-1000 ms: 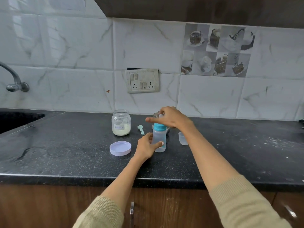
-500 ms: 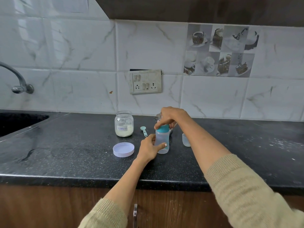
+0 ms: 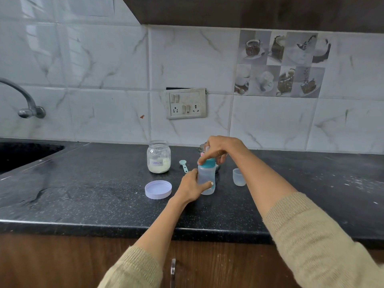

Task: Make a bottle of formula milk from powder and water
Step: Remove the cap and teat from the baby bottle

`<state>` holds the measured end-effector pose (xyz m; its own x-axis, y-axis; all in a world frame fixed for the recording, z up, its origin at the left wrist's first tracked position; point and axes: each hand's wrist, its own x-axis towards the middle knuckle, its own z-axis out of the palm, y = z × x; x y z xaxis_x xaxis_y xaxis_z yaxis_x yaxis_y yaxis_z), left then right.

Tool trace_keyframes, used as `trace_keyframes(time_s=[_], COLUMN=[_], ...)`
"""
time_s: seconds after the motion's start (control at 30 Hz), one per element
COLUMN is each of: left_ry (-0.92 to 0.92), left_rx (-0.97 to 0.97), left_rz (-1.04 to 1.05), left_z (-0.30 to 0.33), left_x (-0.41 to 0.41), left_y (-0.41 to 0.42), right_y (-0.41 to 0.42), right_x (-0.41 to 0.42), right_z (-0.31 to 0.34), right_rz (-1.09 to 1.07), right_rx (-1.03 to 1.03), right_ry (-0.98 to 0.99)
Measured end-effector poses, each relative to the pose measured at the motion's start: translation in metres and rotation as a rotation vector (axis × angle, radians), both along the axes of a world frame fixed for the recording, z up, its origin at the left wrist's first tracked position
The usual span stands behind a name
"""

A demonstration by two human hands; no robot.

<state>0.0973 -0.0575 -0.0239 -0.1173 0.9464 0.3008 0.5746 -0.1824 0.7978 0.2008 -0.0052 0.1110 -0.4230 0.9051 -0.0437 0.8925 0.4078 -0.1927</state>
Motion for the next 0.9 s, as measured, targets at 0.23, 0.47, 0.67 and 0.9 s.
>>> trace_keyframes(time_s=[0.23, 0.47, 0.67, 0.9], left_ry=[0.006, 0.025, 0.028, 0.013], left_rx=[0.008, 0.019, 0.02, 0.009], left_rz=[0.006, -0.008, -0.069, -0.146], left_z=[-0.002, -0.004, -0.006, -0.001], left_x=[-0.002, -0.006, -0.011, -0.015], left_y=[0.004, 0.007, 0.012, 0.011], right_y=[-0.003, 0.007, 0.015, 0.017], right_x=[-0.006, -0.007, 0.003, 0.011], right_z=[-0.006, -0.002, -0.012, -0.013], right_rz=[0.0, 0.065, 0.153, 0.249], right_rx=[0.081, 0.011, 0.056, 0.052], right_ry=[-0.023, -0.04, 0.03, 0.078])
